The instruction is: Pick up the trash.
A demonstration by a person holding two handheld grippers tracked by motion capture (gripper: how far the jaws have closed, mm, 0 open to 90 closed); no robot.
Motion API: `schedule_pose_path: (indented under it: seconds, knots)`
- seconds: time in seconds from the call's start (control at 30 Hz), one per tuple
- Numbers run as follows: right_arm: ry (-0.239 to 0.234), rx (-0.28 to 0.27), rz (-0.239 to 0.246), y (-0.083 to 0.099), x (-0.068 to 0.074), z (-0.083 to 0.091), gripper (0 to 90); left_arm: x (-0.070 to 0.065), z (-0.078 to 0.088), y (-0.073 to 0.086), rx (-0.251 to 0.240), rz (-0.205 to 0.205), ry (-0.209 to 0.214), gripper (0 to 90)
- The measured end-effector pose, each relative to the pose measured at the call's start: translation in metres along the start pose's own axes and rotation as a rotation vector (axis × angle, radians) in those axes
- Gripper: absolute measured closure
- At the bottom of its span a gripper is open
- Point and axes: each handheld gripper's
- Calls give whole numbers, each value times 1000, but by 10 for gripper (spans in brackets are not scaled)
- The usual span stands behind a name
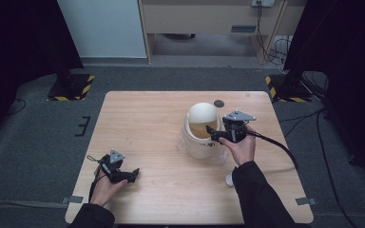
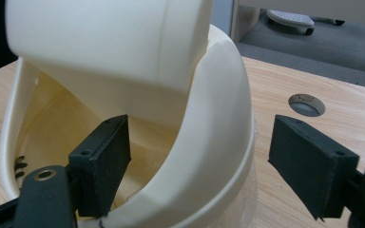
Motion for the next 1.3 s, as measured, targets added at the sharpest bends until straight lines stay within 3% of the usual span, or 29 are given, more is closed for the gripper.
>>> schedule_pose_path:
  seconds: [0.23, 0.47, 0.97, 1.3]
  knots:
    - [15, 16, 2, 0, 0, -6, 248, 0, 0, 0, 0, 0, 0, 0]
    - [2, -17, 0, -2, -1, 2, 247, 0, 0, 0, 0, 0, 0, 0]
    - [-81, -83, -2, -5, -7, 47, 231, 0, 0, 0, 0, 0, 0, 0]
    - [-99, -103, 23, 8, -11, 79, 231, -1, 0, 0, -1, 2, -2, 0]
Point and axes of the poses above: each handheld gripper's, and its own axes: z roughly backward along the jaws, y roughly out of its underside, x roughly to its left, and after that the axes turned 3 degrees about y, right-handed
